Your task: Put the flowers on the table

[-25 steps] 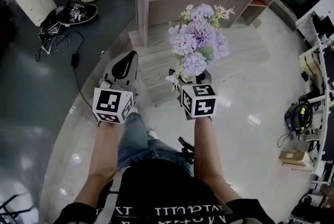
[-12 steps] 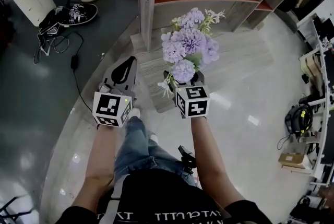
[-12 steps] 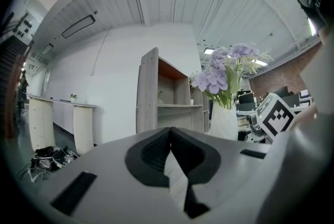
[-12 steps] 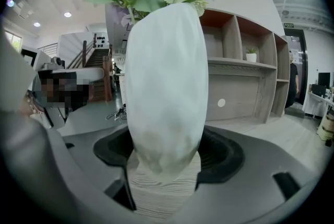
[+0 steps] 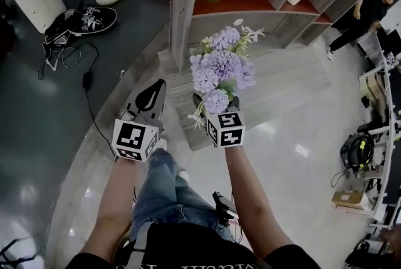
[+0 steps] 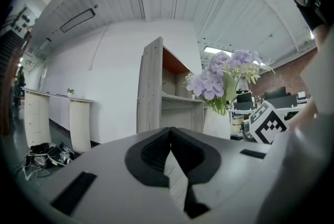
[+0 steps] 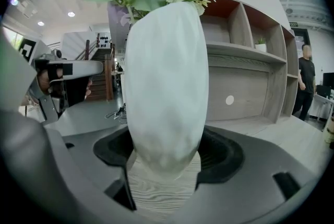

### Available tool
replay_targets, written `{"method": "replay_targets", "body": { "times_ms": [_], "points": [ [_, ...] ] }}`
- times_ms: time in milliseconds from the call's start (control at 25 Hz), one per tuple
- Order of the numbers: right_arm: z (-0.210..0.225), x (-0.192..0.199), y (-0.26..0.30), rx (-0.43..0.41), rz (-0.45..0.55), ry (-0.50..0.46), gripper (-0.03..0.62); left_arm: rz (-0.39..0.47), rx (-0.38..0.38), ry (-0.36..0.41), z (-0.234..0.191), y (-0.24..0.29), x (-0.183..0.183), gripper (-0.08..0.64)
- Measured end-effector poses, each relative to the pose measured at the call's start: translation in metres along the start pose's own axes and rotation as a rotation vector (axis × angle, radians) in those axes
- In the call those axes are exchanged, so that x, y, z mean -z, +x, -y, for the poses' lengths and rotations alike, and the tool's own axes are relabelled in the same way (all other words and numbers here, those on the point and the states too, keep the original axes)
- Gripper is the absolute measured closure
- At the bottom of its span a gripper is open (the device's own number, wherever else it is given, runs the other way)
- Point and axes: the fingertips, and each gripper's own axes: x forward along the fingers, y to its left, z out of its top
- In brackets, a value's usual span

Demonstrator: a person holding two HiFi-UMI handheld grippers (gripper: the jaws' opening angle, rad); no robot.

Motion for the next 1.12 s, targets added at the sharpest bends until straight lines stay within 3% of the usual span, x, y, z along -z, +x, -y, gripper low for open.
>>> {"method": "replay_targets", "body": {
  "times_ms": [320, 600, 1120],
  "points": [
    [0.005, 0.017, 0.034, -0.022, 0.012, -0.016, 0.215, 0.000, 0.020, 0.011, -0.003, 0.016, 0.008, 0.549],
    [-0.009, 0.033, 0.077, -0.049, -0.015, -0.022, 0.215, -0.024, -0.008, -0.002, -0.039, 0.018, 0.024, 0.549],
    [-0.009, 0.063, 0.100, -0.055, -0.031, -0.012, 0.215, -0.072, -0.025, 0.005, -0.049, 0.007, 0.045, 0.549]
  ]
}}
